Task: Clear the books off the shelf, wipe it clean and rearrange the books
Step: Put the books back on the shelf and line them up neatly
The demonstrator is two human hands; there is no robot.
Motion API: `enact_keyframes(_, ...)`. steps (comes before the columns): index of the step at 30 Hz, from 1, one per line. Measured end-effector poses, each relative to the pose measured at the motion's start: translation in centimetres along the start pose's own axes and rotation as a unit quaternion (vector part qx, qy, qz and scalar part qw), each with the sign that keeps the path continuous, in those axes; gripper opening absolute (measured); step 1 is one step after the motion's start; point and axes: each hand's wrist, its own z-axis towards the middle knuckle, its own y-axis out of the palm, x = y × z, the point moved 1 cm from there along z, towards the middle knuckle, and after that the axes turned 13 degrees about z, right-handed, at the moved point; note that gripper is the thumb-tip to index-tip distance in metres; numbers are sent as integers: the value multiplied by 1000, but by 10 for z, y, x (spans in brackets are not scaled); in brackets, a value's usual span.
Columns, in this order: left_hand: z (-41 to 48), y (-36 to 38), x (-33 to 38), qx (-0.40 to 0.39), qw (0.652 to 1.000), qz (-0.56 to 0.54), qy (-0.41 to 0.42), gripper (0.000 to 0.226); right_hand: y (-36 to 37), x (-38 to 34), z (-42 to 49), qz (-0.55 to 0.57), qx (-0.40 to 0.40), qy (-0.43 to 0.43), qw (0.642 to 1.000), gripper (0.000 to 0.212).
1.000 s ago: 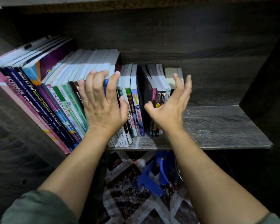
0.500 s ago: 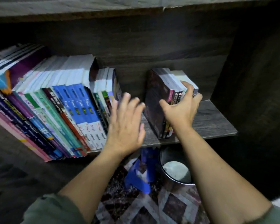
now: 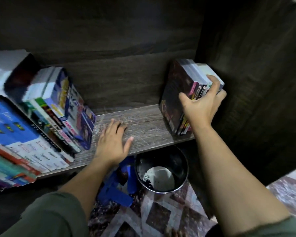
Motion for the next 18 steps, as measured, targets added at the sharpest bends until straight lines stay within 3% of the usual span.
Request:
enact_keyframes(3,2,1,1,-15,1000,-8,-9,70,5,4,-1,24,44,-4,999,95)
enact_keyframes(5,2,1,1,-20,1000,-14,-12,68,8,6,-6,26,70,38,996,110)
enact_keyframes(8,1,-2,2,-37,999,-7,-17,61,10,7,-12,-46,87,70,993,122)
enact_keyframes(13,3,-24,3,-68,998,3,-14,53,7,-9,-13,-158,99,-35,982,110)
enact_keyframes(18,8,-95,-10,102,994,29,-6,48,15,-53,-14,-188,26,-185,964,75)
